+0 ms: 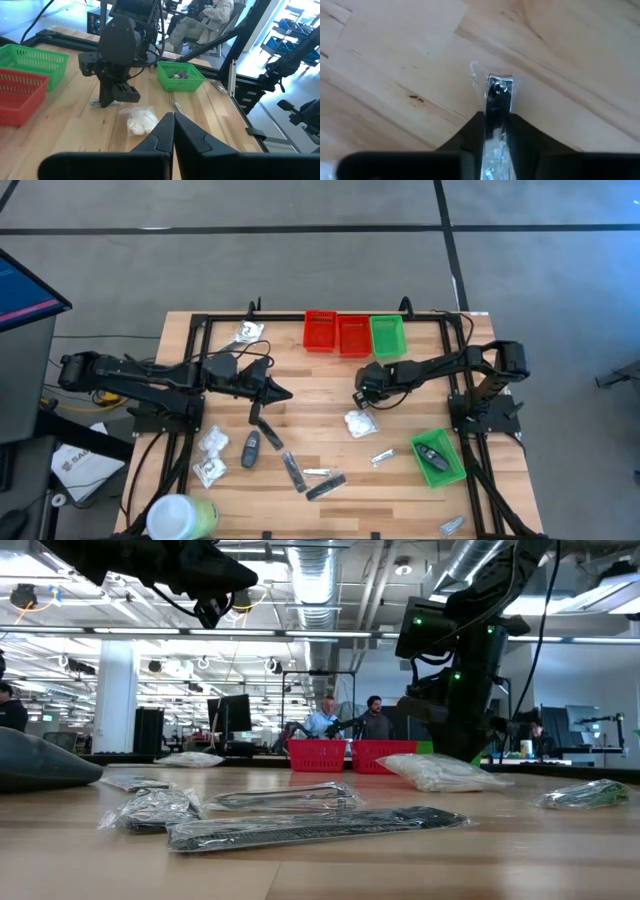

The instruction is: Pick & Place Travel size toiletries

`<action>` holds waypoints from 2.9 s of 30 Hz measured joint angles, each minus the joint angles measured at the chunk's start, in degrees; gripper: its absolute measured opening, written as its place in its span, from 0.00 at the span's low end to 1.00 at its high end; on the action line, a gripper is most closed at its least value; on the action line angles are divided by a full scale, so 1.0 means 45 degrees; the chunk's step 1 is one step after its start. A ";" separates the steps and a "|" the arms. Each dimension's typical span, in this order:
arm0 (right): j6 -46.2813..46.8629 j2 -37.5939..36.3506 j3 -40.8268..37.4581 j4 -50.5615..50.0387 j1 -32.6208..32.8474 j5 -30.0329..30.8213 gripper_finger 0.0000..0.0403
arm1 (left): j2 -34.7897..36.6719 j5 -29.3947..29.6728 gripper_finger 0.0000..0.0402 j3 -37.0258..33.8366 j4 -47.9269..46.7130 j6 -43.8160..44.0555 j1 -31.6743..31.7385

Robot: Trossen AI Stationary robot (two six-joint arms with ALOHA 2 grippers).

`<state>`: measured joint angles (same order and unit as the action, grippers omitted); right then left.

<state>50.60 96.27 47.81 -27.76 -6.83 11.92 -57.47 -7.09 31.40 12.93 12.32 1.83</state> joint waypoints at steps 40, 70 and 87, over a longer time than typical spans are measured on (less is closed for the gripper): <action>-0.4049 0.0146 0.6810 -0.6029 -0.5746 0.0957 0.12 | -0.0005 -0.0049 0.01 0.0000 -0.0010 -0.0062 -0.0102; -0.4035 0.3877 0.6805 -0.5345 -0.6985 -0.0680 0.14 | -0.0005 0.0005 0.01 0.0000 0.0020 -0.0107 -0.0126; -0.4740 0.3480 0.6805 -0.5458 -0.6970 -0.0605 0.52 | -0.0005 0.0000 0.01 0.0000 0.0024 -0.0107 -0.0126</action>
<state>29.27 111.93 78.43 -52.32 -38.20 9.19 -57.49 -7.09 31.40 13.04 11.84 1.26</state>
